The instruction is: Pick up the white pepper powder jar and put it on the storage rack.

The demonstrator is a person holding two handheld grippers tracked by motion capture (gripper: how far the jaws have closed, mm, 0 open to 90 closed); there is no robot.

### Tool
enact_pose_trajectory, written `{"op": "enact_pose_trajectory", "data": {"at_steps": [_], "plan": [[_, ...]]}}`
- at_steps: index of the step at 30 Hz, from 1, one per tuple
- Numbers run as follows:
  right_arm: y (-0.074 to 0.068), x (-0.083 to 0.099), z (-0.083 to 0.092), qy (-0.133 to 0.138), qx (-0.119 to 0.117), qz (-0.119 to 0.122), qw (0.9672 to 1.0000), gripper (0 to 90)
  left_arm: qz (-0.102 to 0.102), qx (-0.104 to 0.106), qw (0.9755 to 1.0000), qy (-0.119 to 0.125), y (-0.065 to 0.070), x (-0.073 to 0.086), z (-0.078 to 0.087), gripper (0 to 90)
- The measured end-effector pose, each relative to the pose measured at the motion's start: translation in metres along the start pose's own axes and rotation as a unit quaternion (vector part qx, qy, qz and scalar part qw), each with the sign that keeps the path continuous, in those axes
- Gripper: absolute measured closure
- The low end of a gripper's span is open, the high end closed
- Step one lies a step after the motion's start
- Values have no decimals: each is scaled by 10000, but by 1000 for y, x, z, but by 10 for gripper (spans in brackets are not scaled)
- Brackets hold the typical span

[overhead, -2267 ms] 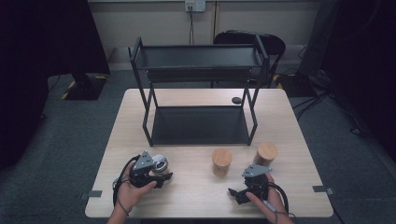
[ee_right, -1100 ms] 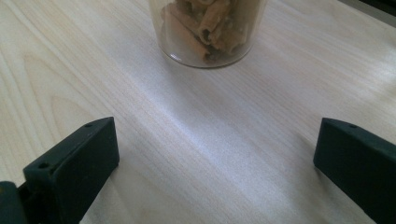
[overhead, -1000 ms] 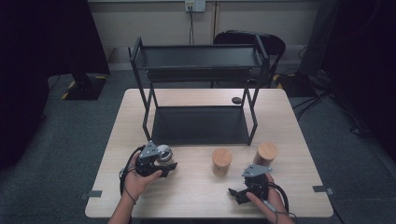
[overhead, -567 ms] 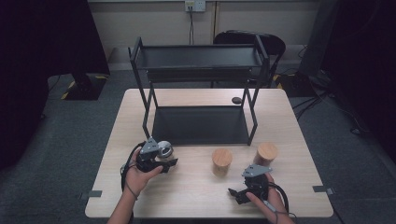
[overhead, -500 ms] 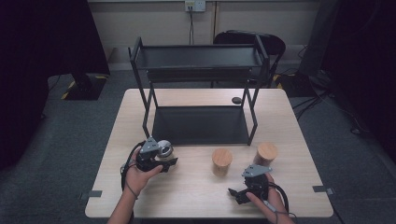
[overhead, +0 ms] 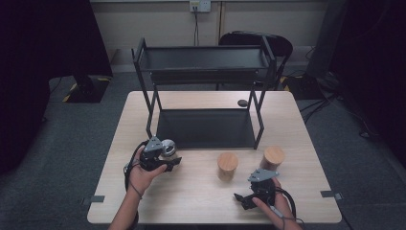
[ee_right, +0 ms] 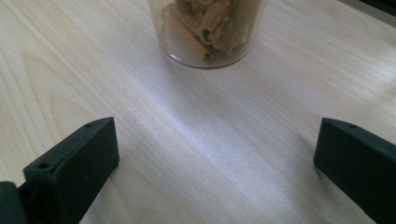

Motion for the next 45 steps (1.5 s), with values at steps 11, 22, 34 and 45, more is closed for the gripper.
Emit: {"op": "enact_pose_trajectory", "data": {"at_steps": [11, 22, 34, 45], "plan": [[0, 0, 0, -1, 0, 0, 10000, 0, -25, -19, 10000, -28, -5, -8, -7, 307], [0, 0, 0, 0, 0, 0, 10000, 0, -47, -6, 10000, -66, -8, -19, -16, 307], [0, 0, 0, 0, 0, -1, 10000, 0, -22, -68, 10000, -43, -15, -27, -21, 307], [0, 0, 0, 1, -1, 0, 10000, 0, -25, -129, 9999, -72, -20, -34, -28, 307]]}}
Point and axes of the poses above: each handheld gripper's, and its own axes: z roughly backward along the jaws, x roughly out of its underside, y roughly to its right, the point moved 1 cm from there along -z, roughly forward along the jaws, and after that the axes turned 15 degrees about y, right-handed, at the moved point
